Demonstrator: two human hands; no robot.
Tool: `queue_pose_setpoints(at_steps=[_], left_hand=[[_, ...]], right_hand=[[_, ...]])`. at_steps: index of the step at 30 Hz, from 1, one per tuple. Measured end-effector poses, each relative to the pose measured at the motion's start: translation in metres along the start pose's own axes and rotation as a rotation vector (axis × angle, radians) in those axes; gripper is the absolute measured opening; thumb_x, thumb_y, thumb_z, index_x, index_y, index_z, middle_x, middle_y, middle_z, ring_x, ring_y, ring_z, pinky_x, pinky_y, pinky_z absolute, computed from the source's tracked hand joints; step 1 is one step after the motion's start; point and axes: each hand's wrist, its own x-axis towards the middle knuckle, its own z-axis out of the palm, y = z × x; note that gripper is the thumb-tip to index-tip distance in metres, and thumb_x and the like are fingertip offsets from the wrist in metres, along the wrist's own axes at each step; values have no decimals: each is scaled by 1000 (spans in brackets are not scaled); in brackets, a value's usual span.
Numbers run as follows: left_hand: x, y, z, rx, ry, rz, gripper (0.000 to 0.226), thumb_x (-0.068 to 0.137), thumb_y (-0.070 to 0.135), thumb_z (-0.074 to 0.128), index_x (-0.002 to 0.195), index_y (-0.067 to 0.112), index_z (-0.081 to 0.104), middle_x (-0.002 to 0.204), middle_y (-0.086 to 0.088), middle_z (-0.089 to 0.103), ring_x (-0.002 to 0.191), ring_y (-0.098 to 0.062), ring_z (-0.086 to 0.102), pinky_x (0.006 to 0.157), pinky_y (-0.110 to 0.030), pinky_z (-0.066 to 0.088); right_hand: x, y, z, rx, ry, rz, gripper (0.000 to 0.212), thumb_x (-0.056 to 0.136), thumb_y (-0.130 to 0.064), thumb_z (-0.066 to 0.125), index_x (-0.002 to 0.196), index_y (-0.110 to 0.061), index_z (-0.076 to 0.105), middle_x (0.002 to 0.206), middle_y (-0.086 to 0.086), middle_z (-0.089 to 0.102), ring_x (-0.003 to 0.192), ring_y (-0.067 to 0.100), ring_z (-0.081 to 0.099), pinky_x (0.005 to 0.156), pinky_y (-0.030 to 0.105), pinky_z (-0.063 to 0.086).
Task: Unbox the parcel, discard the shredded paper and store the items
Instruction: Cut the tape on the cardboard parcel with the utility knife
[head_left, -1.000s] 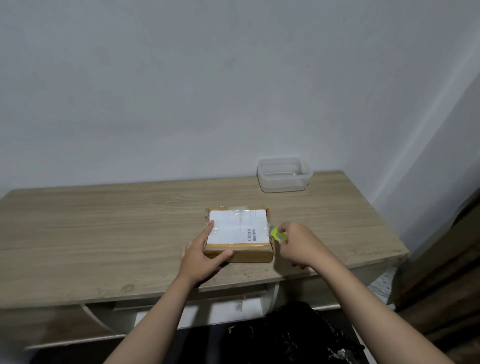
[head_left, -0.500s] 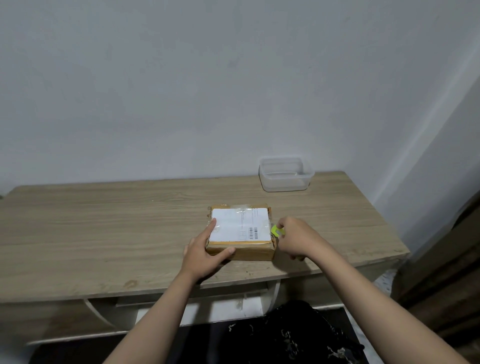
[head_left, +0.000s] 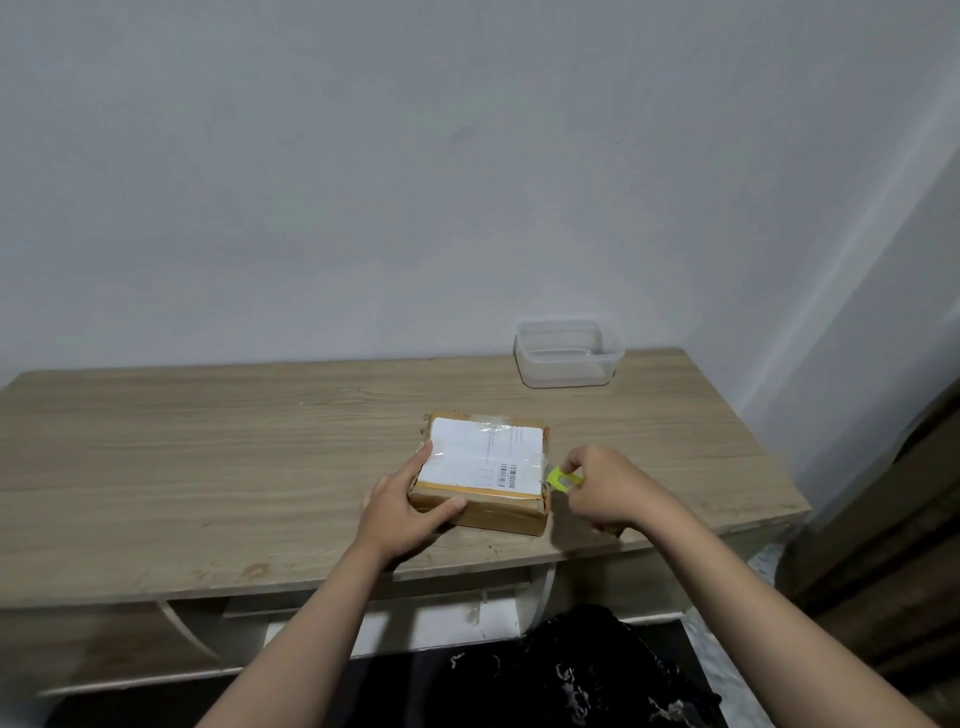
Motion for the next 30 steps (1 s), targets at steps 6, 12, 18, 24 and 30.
queue_pose_setpoints(at_steps=[6, 12, 18, 24, 30], left_hand=[[0, 0, -3, 7, -17, 41, 91, 50, 90, 52, 133, 57, 31, 138, 16, 50, 126, -12, 46, 107, -48, 35], [-1, 5, -5, 56, -11, 37, 89, 52, 84, 55, 132, 49, 40, 134, 14, 54, 123, -15, 48, 106, -45, 36], [-5, 7, -3, 119, 21, 41, 90, 56, 83, 48, 136, 43, 38, 138, 13, 51, 123, -16, 48, 106, -41, 33], [-8, 12, -3, 184, 43, 20, 90, 57, 84, 42, 137, 42, 38, 140, 12, 49, 124, -15, 48, 102, -37, 27], [-8, 10, -1, 148, 52, 10, 90, 58, 81, 45, 137, 39, 37, 137, 8, 52, 123, -16, 48, 102, -37, 27]], right_hand=[[-1, -3, -3, 87, -32, 29, 30, 82, -1, 46, 111, -7, 55, 76, 9, 57, 53, 20, 58, 48, 30, 48], [-4, 0, -6, 130, -57, 69, 28, 86, -4, 46, 112, -11, 53, 73, 9, 58, 45, 13, 54, 41, 23, 43], [-3, -13, -2, 145, -66, 81, 33, 81, 1, 43, 111, 3, 56, 69, 15, 57, 46, 18, 50, 40, 23, 41], [-13, -14, -1, 119, -54, 51, 30, 85, 0, 43, 113, 1, 53, 66, 12, 55, 50, 19, 53, 44, 29, 44], [-16, -17, 9, -31, 19, -21, 14, 81, -2, 50, 84, -11, 60, 64, 0, 53, 54, 18, 59, 49, 23, 52]])
